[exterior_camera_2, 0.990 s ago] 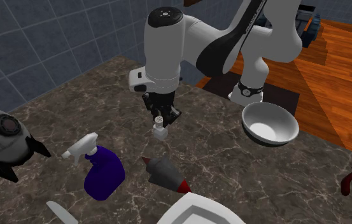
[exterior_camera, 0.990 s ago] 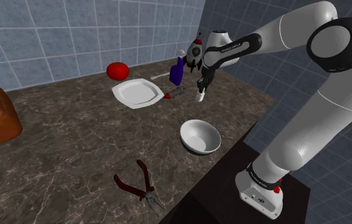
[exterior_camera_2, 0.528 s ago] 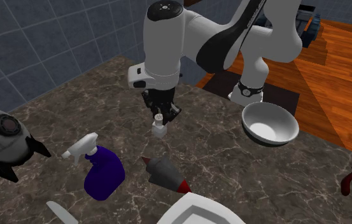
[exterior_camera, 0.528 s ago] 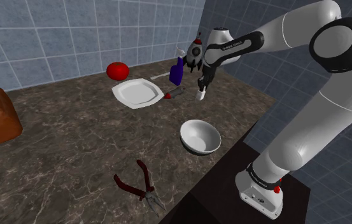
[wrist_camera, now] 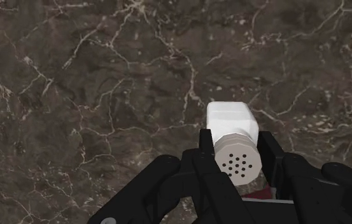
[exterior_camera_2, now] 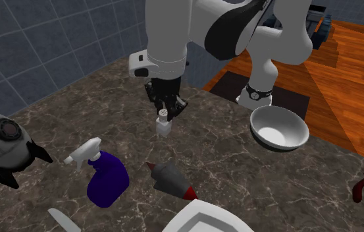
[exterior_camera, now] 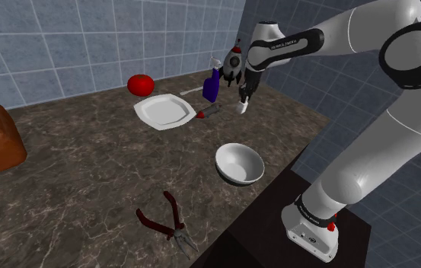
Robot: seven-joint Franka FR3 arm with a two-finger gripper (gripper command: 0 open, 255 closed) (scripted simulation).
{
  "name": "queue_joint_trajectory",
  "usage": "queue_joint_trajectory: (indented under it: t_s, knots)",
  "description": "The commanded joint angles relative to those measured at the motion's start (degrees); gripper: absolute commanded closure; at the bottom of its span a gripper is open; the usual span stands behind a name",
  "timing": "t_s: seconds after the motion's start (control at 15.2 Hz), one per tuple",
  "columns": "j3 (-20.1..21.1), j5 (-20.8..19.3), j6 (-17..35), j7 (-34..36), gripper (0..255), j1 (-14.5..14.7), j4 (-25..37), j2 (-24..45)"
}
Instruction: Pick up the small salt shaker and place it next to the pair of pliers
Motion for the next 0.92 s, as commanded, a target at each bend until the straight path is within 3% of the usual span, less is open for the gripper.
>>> queue_joint_trajectory:
  t_s: [0.0,0.86]
  knots:
    - [0.01,-0.01,-1.58,-0.17,255,0.00,0.86,-0.72]
    - [0.33,0.14,-11.45,-0.97,255,0.20,8.01,-3.48]
